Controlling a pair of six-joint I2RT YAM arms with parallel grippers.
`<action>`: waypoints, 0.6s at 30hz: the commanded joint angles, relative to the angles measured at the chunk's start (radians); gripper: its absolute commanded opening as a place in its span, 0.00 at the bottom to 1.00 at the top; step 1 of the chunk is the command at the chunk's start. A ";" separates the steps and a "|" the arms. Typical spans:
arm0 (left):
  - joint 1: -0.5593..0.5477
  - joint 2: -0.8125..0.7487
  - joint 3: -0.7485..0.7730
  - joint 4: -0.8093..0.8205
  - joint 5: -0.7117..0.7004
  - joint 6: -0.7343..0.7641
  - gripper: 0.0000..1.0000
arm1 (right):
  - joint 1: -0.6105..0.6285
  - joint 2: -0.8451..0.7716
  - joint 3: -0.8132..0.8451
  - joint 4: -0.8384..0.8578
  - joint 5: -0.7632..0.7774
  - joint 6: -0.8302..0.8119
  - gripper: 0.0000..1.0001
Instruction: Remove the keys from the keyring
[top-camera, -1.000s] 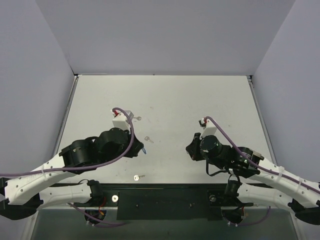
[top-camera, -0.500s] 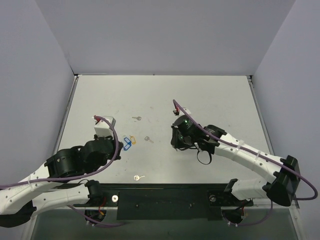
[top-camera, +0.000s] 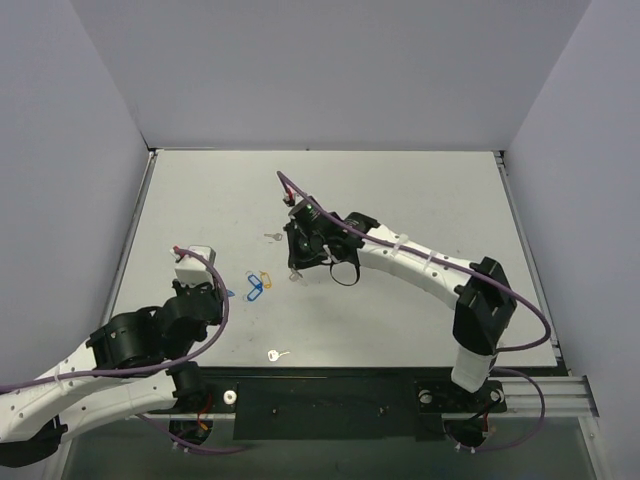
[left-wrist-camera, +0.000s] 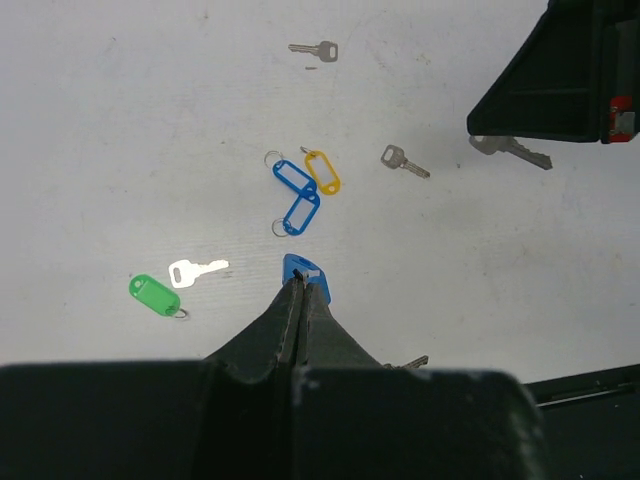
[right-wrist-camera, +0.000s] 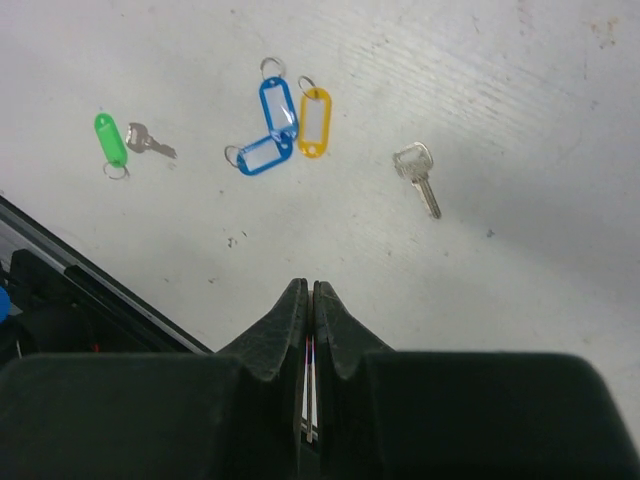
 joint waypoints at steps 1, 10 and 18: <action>0.008 -0.026 0.005 0.032 -0.050 0.020 0.00 | -0.009 0.074 0.132 -0.019 -0.045 -0.019 0.00; 0.009 -0.065 0.000 0.023 -0.079 0.002 0.00 | -0.016 0.215 0.290 -0.065 -0.014 -0.005 0.00; 0.014 -0.080 -0.004 0.020 -0.089 -0.001 0.00 | -0.018 0.302 0.360 -0.076 -0.063 0.011 0.46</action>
